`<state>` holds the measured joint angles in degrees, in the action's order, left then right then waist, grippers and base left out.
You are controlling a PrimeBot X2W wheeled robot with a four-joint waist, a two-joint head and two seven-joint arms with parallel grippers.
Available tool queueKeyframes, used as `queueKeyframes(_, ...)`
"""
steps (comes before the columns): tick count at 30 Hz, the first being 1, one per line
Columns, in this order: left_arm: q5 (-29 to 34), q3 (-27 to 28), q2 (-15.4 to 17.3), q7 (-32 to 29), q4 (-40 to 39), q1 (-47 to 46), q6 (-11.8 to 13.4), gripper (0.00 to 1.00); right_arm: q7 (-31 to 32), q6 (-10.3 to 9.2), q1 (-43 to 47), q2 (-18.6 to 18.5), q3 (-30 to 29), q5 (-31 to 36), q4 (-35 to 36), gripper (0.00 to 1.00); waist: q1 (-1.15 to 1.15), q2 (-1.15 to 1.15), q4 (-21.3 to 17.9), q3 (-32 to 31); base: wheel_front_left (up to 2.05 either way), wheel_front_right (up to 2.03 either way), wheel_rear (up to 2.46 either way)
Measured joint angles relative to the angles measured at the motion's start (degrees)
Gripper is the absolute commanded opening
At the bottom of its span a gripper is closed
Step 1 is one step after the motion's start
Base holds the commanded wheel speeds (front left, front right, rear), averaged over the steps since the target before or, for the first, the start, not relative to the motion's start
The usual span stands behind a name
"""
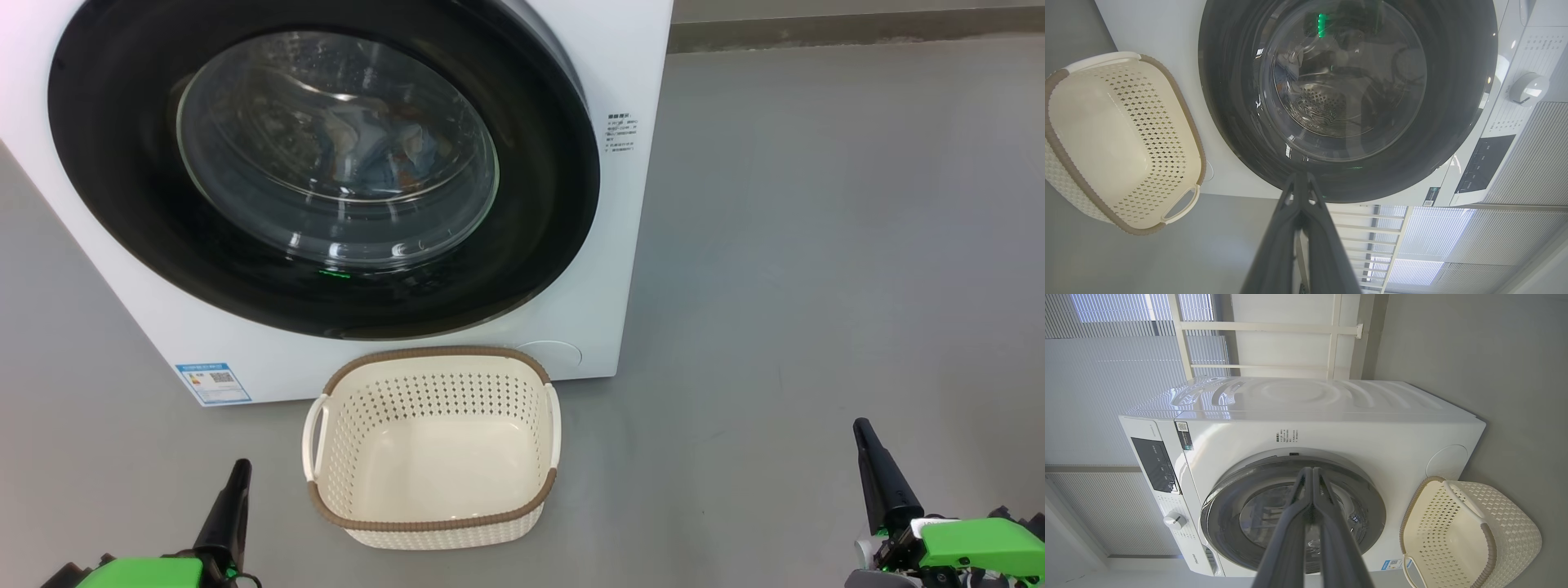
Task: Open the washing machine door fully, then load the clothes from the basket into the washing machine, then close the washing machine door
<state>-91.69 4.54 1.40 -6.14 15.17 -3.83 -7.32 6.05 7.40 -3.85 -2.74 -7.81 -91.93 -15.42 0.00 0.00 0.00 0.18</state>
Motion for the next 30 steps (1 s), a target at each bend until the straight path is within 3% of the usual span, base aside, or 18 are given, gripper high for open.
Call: queueKeyframes(30,0.0,0.01,0.0,0.0,0.0,0.0,0.0,0.0,0.0,0.0,0.0,0.03,-0.03,0.01,0.0,0.0,0.0,0.0,0.0,0.0,0.0,0.0,0.0)
